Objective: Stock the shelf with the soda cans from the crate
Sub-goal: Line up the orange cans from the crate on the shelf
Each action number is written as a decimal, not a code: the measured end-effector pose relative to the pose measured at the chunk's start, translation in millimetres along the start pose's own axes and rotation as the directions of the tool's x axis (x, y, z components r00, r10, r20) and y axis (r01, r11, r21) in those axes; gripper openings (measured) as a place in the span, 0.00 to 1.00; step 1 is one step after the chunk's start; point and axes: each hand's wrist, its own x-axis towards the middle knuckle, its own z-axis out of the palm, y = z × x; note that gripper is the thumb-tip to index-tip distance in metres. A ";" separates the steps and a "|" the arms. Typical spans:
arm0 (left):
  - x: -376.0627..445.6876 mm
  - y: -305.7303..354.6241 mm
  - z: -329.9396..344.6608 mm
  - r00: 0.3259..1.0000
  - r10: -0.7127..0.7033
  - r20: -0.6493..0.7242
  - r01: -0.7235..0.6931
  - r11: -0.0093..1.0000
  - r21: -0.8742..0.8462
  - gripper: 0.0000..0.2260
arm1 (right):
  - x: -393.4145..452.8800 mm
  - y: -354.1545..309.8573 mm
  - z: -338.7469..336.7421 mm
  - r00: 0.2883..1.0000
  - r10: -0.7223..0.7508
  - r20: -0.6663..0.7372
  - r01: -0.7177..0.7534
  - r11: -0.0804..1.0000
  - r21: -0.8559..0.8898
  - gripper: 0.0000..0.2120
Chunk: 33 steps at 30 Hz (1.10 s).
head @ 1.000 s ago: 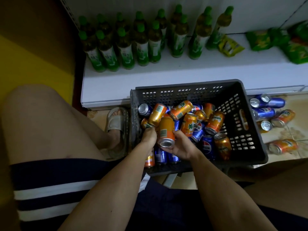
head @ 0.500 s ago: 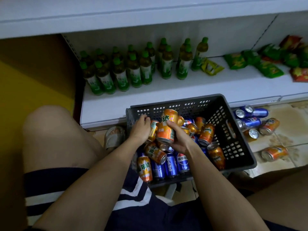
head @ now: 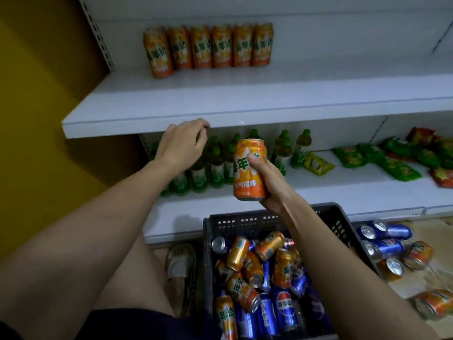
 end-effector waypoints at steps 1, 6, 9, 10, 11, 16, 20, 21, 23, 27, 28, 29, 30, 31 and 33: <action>5.7 -6.0 -7.0 0.997 0.071 -0.013 -0.071 0.997 0.027 0.11 | 2.9 -12.7 6.1 1.000 -0.012 0.012 0.012 1.000 -0.012 0.23; 35.3 -34.5 -24.2 0.983 0.161 -0.083 -0.155 0.985 0.071 0.11 | 16.3 -63.6 31.6 1.000 -0.028 0.013 0.030 0.991 -0.127 0.28; 56.1 -62.6 -31.7 0.995 -0.010 0.103 -0.004 0.991 0.137 0.19 | 26.3 -82.1 51.7 0.996 -0.083 0.026 0.087 0.966 -0.244 0.33; 60.4 -73.7 -33.3 0.984 -0.086 0.159 0.062 0.987 0.150 0.21 | 31.7 -86.9 57.9 0.994 -0.108 0.033 0.113 0.955 -0.274 0.31; 63.7 -83.7 -33.3 0.965 -0.163 0.208 0.135 0.981 0.142 0.23 | 37.8 -91.8 64.4 0.990 -0.133 0.042 0.139 0.943 -0.302 0.29; 72.5 -100.3 -22.4 0.871 -0.301 0.388 0.267 0.953 0.140 0.29 | 84.7 -112.2 98.2 0.972 -0.233 0.026 0.227 0.909 -0.349 0.15; 71.9 -99.4 -23.2 0.879 -0.297 0.373 0.269 0.955 0.126 0.29 | 138.4 -122.0 127.0 0.929 -0.370 0.009 0.350 0.872 -0.341 0.23; 71.6 -99.3 -23.4 0.881 -0.295 0.370 0.265 0.955 0.131 0.28 | 151.7 -124.0 132.8 0.919 -0.393 0.018 0.373 0.857 -0.357 0.23; 71.6 -99.2 -23.6 0.882 -0.292 0.369 0.260 0.956 0.136 0.28 | 177.3 -128.5 142.6 0.905 -0.422 0.057 0.405 0.812 -0.421 0.24; 71.0 -99.8 -23.1 0.882 -0.289 0.372 0.260 0.957 0.126 0.28 | 226.6 -139.3 157.6 0.884 -0.461 0.079 0.422 0.715 -0.557 0.41; 70.5 -99.6 -23.4 0.882 -0.292 0.371 0.264 0.956 0.125 0.28 | 236.7 -142.3 161.1 0.877 -0.472 0.084 0.431 0.699 -0.571 0.40; 70.1 -99.3 -23.5 0.882 -0.294 0.369 0.268 0.956 0.122 0.28 | 245.6 -145.1 164.4 0.871 -0.482 0.091 0.438 0.680 -0.589 0.39; 69.5 -98.6 -23.9 0.883 -0.294 0.366 0.269 0.956 0.118 0.28 | 255.1 -147.1 166.9 0.867 -0.490 0.089 0.437 0.661 -0.610 0.38; 69.2 -98.2 -24.0 0.886 -0.292 0.362 0.269 0.957 0.113 0.28 | 264.1 -149.0 169.2 0.861 -0.502 0.079 0.432 0.642 -0.633 0.37; 68.4 -97.8 -24.3 0.891 -0.289 0.350 0.268 0.957 0.108 0.28 | 278.9 -150.0 172.9 0.853 -0.519 0.049 0.417 0.624 -0.661 0.35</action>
